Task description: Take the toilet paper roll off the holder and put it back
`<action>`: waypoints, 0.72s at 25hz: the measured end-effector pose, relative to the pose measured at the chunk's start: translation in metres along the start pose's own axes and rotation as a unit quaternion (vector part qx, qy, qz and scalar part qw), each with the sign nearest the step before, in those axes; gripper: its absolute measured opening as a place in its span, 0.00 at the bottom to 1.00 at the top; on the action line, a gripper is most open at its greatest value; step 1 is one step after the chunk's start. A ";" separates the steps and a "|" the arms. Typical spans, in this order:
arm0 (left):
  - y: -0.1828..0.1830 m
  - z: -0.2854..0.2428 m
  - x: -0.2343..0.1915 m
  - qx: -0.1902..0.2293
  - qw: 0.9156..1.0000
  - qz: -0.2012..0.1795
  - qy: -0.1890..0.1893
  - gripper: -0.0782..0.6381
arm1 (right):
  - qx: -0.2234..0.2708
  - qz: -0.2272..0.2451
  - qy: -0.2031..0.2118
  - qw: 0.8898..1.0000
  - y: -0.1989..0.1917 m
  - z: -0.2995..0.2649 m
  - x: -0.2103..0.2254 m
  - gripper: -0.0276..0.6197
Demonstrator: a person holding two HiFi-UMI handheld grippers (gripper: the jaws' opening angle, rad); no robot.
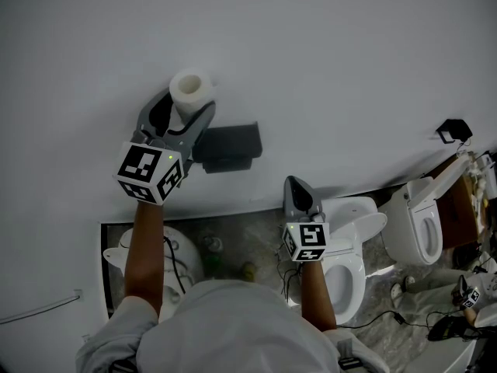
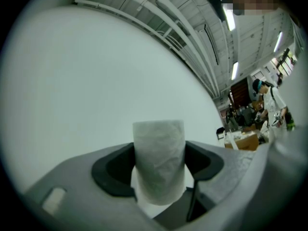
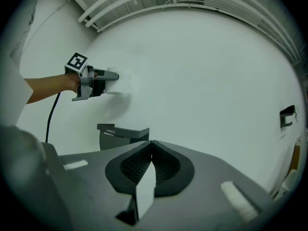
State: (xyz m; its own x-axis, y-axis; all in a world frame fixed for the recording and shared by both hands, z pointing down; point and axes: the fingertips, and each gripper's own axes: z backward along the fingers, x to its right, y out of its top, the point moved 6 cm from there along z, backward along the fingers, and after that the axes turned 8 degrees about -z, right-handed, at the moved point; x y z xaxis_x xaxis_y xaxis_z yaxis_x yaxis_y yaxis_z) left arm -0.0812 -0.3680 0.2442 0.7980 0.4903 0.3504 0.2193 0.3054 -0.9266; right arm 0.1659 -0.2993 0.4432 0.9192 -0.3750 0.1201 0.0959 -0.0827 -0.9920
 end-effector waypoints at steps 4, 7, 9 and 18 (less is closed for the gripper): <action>0.004 0.000 0.000 0.005 1.000 -0.002 -0.001 0.54 | 0.003 0.002 -0.001 1.000 0.002 0.001 0.000 0.05; 0.004 0.002 0.000 0.006 1.000 -0.003 0.000 0.54 | 0.004 0.001 0.000 1.000 0.003 0.003 -0.002 0.05; 0.003 0.002 -0.001 0.006 1.000 -0.004 0.001 0.54 | 0.003 0.001 0.000 1.000 0.003 0.002 -0.002 0.05; -0.016 -0.002 0.006 -0.006 1.000 0.008 -0.004 0.54 | 0.001 0.003 -0.001 1.000 -0.001 0.004 0.002 0.05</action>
State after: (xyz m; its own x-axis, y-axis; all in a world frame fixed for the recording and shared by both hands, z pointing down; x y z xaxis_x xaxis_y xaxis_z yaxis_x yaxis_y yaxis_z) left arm -0.0789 -0.3714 0.2610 0.7970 0.5018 0.3361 0.2126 0.2878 -0.9338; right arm 0.1694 -0.2967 0.4440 0.9208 -0.3727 0.1149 0.0920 -0.0786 -0.9926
